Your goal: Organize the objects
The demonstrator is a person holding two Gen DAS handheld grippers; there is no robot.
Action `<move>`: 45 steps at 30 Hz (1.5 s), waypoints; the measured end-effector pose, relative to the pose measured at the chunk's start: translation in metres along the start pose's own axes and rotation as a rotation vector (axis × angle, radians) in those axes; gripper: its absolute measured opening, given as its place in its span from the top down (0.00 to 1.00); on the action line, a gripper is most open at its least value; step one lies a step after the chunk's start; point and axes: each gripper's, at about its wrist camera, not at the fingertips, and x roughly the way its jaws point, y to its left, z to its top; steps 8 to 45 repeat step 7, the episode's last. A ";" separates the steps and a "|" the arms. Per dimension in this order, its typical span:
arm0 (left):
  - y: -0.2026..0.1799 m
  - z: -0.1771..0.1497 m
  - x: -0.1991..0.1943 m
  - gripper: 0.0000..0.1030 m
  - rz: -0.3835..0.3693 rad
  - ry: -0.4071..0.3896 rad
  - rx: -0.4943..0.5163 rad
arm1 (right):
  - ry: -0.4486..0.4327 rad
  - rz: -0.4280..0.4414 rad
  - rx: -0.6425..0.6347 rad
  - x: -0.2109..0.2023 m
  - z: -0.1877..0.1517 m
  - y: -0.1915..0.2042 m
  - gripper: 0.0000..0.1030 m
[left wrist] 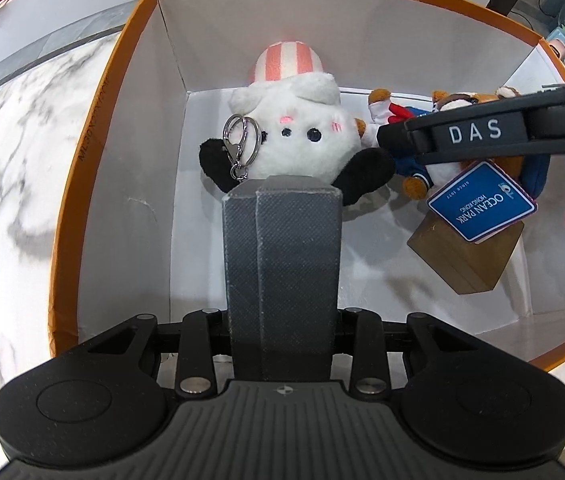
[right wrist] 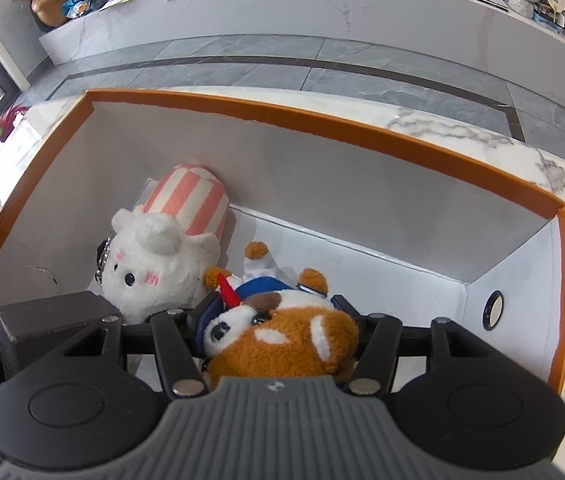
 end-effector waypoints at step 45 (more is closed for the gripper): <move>0.010 -0.002 -0.003 0.40 0.017 -0.017 -0.003 | 0.001 -0.036 -0.024 -0.001 0.001 0.000 0.36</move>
